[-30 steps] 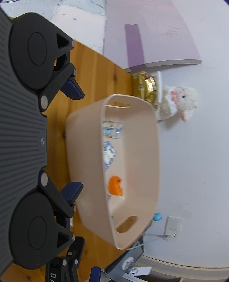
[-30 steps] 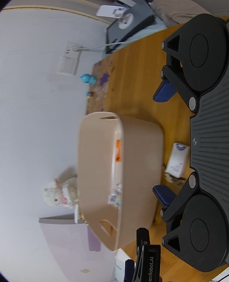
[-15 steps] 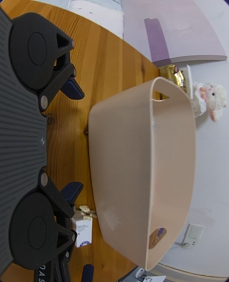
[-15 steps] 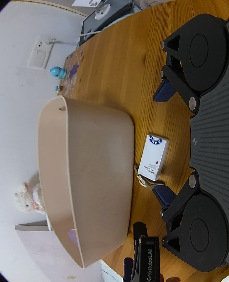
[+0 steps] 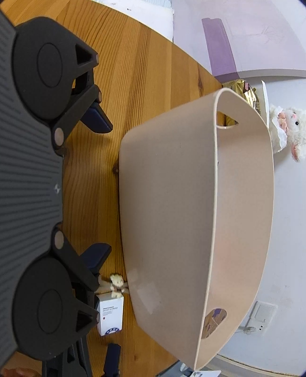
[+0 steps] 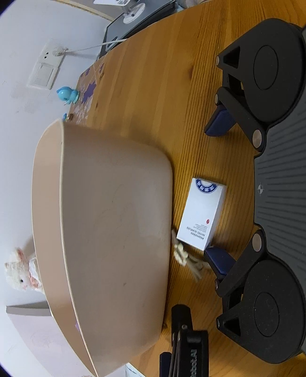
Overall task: Organize objects
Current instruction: 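Move both tools back toward the white card box and hair clip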
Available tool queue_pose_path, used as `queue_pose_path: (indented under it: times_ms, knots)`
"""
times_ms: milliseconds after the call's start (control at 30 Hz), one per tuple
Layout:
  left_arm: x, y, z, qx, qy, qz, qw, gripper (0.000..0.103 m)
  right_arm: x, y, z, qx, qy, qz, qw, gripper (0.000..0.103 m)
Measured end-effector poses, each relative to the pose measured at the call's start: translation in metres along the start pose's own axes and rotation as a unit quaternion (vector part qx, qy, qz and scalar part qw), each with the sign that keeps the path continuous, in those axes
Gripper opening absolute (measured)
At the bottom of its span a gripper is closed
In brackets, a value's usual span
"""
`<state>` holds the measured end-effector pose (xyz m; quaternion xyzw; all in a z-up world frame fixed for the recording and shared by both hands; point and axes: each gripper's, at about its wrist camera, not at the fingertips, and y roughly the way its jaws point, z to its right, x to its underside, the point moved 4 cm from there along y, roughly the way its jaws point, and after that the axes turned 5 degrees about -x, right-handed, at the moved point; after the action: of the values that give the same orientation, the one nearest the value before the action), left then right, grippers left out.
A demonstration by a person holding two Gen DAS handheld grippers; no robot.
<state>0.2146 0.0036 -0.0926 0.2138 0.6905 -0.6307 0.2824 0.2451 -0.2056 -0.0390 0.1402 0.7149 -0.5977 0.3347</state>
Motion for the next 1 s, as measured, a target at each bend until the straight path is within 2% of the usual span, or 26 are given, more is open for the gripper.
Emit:
queue_pose_path:
  times_ms: [167, 300, 400, 533, 833, 1000]
  knots:
    - [-0.004, -0.008, 0.017, 0.025, 0.005, 0.003, 0.9997, 0.1, 0.005, -0.007, 0.01, 0.015, 0.002, 0.006, 1.0, 0.102]
    - [-0.006, -0.011, 0.033, 0.032, 0.021, 0.007, 0.9993, 0.1, 0.005, -0.011, 0.017, -0.005, 0.012, 0.011, 1.0, 0.102]
    - [-0.007, -0.011, 0.037, 0.028, 0.022, 0.008, 0.9994, 0.1, 0.001, -0.012, 0.017, -0.013, -0.008, 0.018, 1.0, 0.102]
    - [-0.008, -0.006, 0.04, 0.034, 0.022, -0.003, 0.9992, 0.1, -0.003, -0.008, 0.015, -0.011, -0.033, 0.017, 0.999, 0.102]
    - [-0.003, 0.011, 0.055, 0.045, 0.034, -0.032, 0.9979, 0.099, 0.007, -0.008, 0.024, -0.014, -0.015, 0.008, 1.0, 0.102]
    - [-0.002, 0.02, 0.055, 0.008, 0.036, -0.021, 0.9991, 0.099, 0.007, -0.008, 0.026, -0.015, -0.014, 0.008, 1.0, 0.102]
